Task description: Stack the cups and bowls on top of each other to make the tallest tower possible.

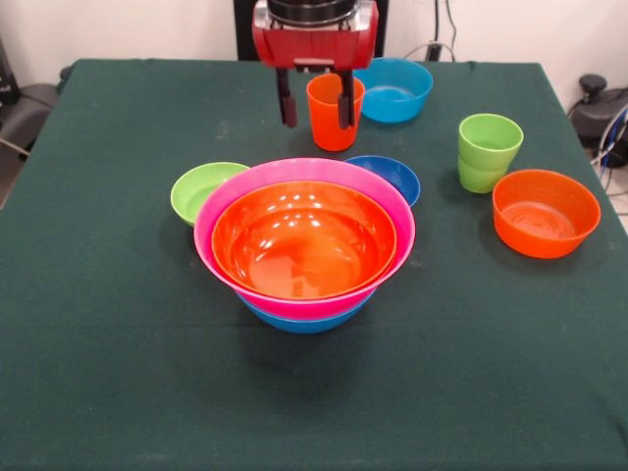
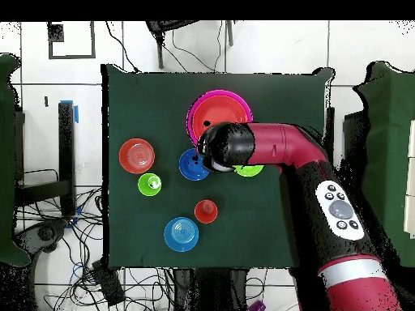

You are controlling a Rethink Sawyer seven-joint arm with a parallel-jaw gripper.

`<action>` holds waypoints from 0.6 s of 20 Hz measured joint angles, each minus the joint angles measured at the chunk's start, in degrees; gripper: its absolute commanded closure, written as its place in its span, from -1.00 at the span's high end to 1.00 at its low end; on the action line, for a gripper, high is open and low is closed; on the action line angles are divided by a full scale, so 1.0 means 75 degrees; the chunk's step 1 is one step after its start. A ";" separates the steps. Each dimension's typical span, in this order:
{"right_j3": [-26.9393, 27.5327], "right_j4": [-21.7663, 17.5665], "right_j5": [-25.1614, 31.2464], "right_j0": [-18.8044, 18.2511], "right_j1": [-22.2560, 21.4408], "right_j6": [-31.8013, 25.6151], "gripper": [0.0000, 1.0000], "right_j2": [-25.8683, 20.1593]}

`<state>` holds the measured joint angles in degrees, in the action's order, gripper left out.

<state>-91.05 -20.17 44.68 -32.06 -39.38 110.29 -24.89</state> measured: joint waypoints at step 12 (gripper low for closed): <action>0.0273 0.0002 0.0000 0.0134 0.0104 0.0000 1.00 0.0056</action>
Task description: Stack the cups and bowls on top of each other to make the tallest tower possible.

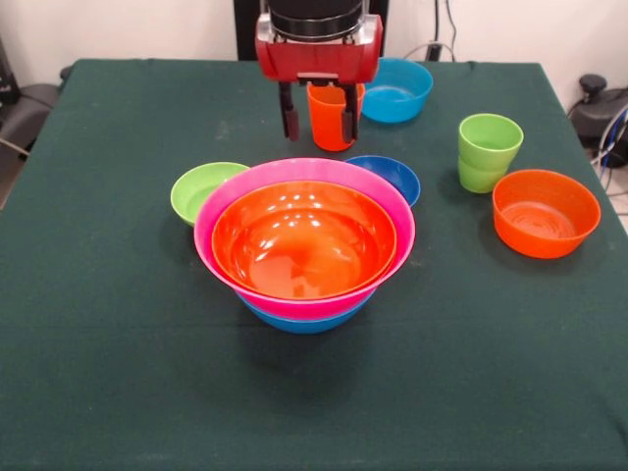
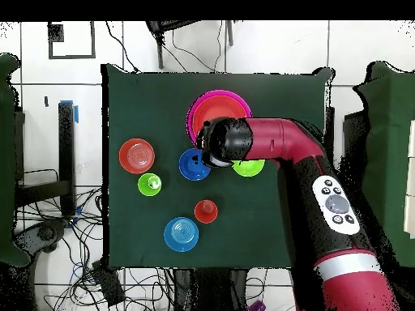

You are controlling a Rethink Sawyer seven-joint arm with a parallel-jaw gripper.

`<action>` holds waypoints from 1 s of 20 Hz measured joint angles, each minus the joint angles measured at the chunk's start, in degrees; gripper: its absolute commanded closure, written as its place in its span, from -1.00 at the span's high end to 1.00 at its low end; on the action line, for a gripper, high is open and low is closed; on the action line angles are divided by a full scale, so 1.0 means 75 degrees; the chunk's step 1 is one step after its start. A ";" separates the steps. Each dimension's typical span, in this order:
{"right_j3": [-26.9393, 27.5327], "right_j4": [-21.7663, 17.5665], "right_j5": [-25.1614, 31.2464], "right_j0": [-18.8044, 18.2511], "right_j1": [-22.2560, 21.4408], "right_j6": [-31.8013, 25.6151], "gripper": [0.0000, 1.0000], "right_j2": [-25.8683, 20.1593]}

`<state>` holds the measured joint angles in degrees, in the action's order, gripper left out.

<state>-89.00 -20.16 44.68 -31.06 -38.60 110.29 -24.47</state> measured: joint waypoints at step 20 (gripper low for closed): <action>-0.3055 0.0931 0.0000 -0.0801 -0.3577 0.0000 1.00 0.0004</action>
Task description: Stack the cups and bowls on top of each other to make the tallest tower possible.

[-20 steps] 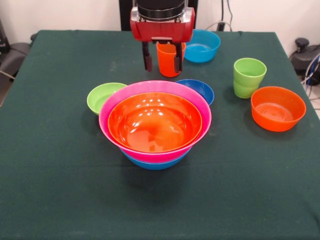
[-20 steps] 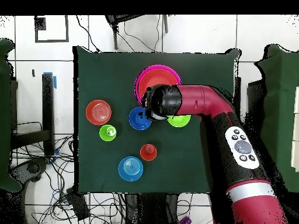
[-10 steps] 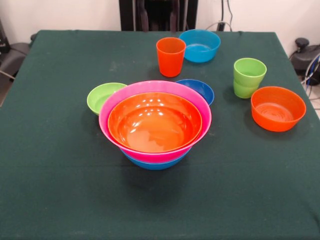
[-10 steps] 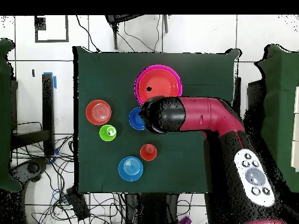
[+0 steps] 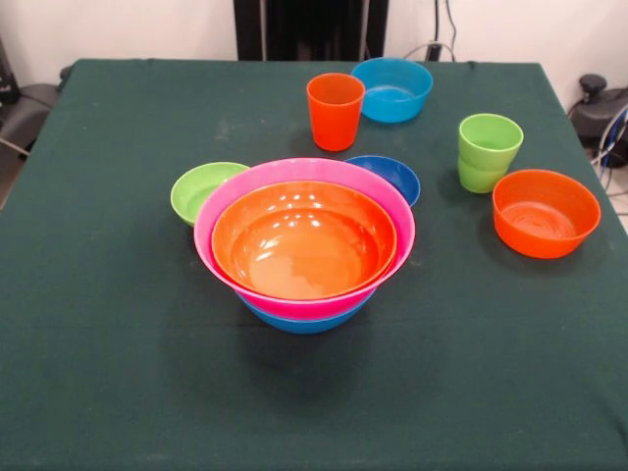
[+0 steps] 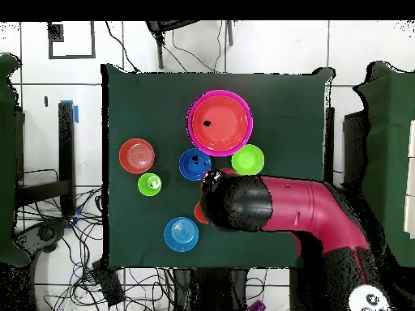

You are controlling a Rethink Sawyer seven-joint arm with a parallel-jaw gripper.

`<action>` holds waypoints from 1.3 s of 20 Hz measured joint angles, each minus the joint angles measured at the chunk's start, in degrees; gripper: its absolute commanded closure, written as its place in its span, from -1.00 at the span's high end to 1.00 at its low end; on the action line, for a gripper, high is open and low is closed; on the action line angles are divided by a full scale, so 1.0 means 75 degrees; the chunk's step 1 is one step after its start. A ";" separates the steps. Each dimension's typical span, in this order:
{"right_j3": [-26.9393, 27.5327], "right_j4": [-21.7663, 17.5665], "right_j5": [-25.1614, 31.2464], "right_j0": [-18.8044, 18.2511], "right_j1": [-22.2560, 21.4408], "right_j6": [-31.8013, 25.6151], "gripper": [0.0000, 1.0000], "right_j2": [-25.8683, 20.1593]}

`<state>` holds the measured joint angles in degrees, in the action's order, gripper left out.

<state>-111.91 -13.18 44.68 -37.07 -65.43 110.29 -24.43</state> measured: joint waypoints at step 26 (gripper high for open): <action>-0.0775 -0.0704 -0.1393 -0.0153 0.0626 0.0000 1.00 -0.0006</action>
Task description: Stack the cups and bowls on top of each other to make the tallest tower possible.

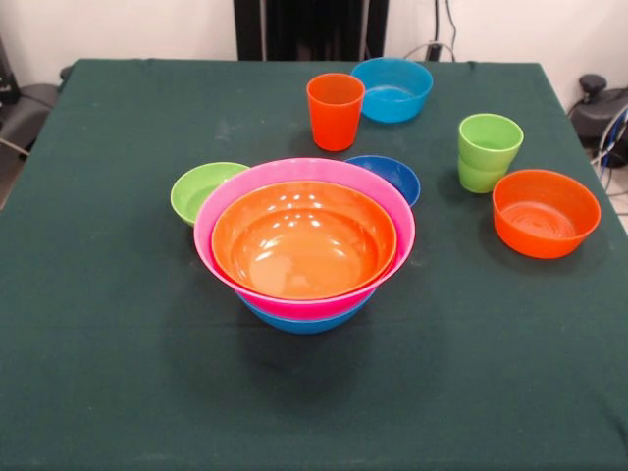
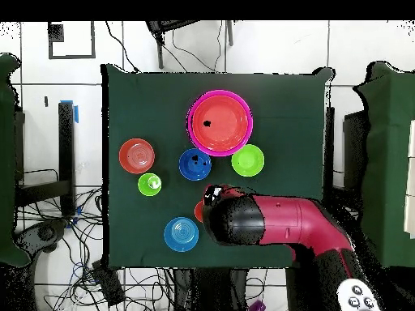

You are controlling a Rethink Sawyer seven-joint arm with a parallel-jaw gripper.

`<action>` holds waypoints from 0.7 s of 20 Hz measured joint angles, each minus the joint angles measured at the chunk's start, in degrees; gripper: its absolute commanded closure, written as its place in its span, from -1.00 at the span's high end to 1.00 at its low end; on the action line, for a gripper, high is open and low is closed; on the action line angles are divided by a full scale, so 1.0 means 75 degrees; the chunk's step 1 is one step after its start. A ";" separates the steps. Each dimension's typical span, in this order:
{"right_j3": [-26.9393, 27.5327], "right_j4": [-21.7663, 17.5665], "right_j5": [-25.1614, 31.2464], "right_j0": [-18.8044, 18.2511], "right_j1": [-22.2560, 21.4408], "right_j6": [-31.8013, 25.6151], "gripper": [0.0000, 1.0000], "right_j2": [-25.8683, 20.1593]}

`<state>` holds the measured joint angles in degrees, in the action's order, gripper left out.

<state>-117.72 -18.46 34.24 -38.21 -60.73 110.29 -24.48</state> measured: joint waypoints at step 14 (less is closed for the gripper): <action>0.0530 -0.0239 0.0387 0.0037 0.1173 0.0000 1.00 -0.0001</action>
<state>-113.75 -20.25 37.14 -37.93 -51.93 110.29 -24.48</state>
